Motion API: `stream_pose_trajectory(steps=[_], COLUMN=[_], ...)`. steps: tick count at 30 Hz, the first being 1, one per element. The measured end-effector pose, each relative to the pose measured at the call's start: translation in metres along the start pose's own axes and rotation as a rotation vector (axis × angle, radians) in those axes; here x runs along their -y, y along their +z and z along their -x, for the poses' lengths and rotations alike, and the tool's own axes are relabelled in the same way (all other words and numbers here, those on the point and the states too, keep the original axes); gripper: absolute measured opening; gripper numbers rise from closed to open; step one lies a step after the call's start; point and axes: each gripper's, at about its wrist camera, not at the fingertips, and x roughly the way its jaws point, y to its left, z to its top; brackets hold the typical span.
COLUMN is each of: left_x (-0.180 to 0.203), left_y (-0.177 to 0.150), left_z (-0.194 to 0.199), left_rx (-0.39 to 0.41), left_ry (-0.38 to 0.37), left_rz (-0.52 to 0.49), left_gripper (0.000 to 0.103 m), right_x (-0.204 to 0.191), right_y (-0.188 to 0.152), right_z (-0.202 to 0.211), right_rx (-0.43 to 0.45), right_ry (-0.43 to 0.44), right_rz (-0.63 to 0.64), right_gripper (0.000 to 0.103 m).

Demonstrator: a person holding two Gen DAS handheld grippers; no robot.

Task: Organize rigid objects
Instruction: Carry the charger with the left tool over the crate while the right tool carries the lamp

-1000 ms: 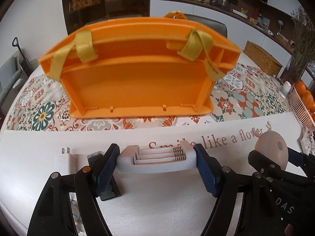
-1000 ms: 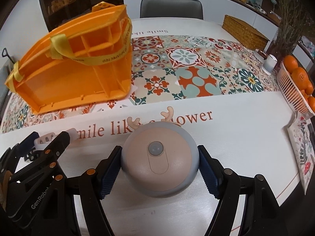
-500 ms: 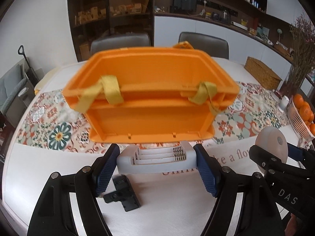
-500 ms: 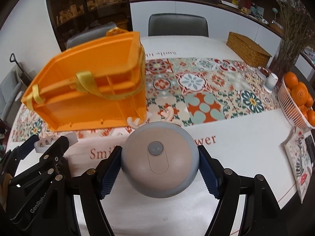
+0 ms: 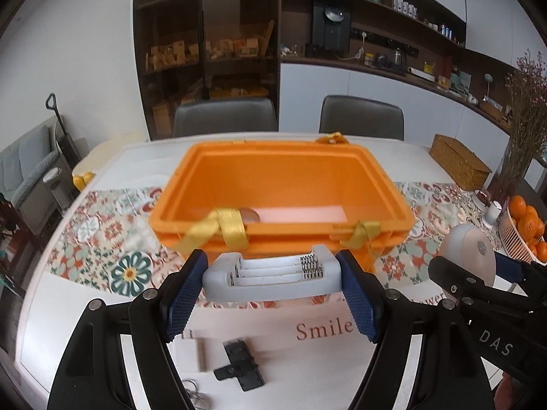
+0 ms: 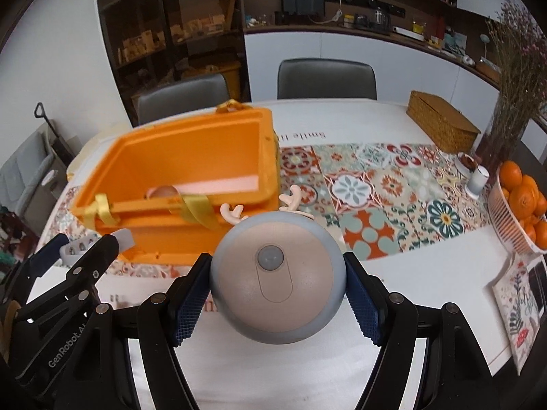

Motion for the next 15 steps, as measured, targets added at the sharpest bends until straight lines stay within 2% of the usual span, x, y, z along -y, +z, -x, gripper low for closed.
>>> stream_pose_trajectory(steps=[15], left_x=[-0.016], left_y=[0.034], left_z=[0.011], left_rx=[0.076], left_ry=[0.037], left_rz=[-0.008], left_gripper=[0.077], right_x=[-0.017], right_y=[0.029], right_z=[0.001], right_rx=[0.008], right_ry=[0.049], right_rz=[0.005], right_gripper=[0.075])
